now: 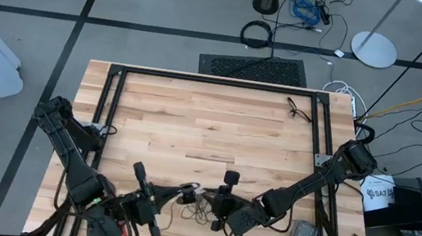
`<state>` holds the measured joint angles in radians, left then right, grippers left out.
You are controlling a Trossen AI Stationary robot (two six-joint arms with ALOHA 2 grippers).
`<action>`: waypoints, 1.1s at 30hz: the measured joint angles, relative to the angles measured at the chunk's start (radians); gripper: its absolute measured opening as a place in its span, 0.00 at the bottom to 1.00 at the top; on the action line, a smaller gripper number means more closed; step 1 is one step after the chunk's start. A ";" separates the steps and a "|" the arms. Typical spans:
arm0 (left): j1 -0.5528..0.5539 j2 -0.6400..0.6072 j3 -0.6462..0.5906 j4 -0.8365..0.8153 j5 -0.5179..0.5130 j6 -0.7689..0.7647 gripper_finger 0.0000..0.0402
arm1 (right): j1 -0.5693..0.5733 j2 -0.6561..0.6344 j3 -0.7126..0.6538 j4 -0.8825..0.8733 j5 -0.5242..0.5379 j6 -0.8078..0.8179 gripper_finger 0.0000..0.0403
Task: Coil cords
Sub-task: Coil the black wire onto the black spool
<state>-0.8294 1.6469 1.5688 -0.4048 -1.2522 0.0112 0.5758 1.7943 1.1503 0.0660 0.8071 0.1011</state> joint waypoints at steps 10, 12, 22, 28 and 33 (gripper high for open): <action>-0.003 -0.012 0.000 -0.102 0.009 -0.083 0.00 | -0.029 0.007 -0.001 0.120 -0.157 0.015 0.18; -0.002 -0.012 0.000 -0.102 0.022 -0.084 0.00 | -0.033 0.026 -0.001 0.165 -0.182 -0.009 0.18; -0.007 -0.012 0.000 -0.102 0.026 -0.084 0.00 | -0.070 0.100 -0.002 0.288 -0.267 -0.011 0.18; -0.007 -0.012 0.000 -0.102 0.026 -0.084 0.00 | -0.076 0.110 -0.002 0.296 -0.265 -0.012 0.18; -0.007 -0.012 0.000 -0.102 0.027 -0.084 0.00 | -0.075 0.110 -0.002 0.297 -0.263 -0.011 0.18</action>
<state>-0.8364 1.6348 1.5688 -0.5071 -1.2255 -0.0727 0.5011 1.9041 1.1488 0.3634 0.5446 0.0898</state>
